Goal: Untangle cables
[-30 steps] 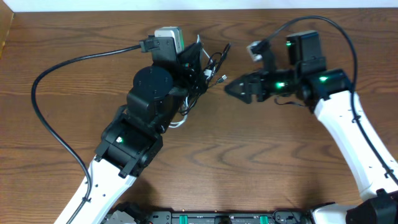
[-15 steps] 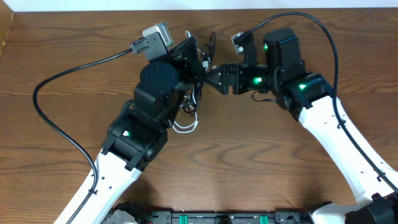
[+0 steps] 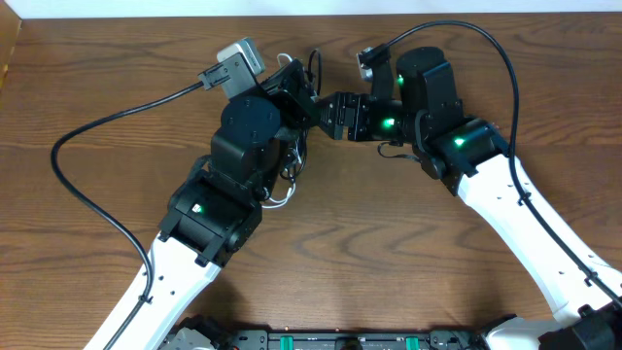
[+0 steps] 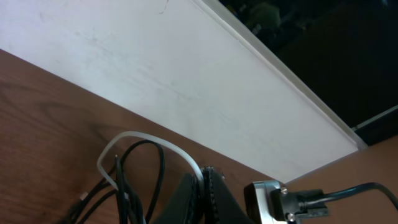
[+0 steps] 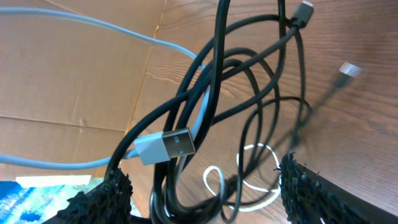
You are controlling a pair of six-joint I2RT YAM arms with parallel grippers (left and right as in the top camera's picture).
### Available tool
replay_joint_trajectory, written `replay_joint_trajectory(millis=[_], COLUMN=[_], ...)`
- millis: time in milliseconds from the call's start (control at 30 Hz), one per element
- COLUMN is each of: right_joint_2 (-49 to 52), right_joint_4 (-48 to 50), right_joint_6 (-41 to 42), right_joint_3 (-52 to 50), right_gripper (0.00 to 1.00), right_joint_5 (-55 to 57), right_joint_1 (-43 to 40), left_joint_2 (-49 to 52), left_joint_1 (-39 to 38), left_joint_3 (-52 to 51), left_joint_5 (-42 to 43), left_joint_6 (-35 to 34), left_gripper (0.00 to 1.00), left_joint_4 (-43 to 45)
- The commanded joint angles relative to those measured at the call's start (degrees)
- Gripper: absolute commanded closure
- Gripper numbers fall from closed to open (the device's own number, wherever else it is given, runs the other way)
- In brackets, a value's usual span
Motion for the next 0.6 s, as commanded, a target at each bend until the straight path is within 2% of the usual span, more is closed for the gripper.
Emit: replay_joint_trajectory(millis=[0,233,433,567], right_joint_2=[0.0,1.7,3.6,3.7], right_joint_4=[0.3,-0.1,0.5,0.5], right_joint_6=[1.4,2.4,3.6,3.5], right_joint_3=[0.5,0.5,0.5,0.5], right_gripper=[0.25,0.28,0.33,0.49], right_joint_5=[-1.6,0.0,0.1,0.1], right_joint_1=[0.2,1.1,1.2,1.0], left_joint_2=[0.5,0.5,0.4,0.4], left_joint_1=[-0.1,-0.1,-0.1,-0.1], left_joint_3=[1.8,1.8,1.8,1.8], left_joint_5=[-1.2,4.5,4.7,4.2], left_joint_6=[-0.5,-0.6,-3.1,-2.2], left_gripper=[0.92,0.92,0.92,0.92], left_joint_4=[0.3,5.4,5.8,4.9])
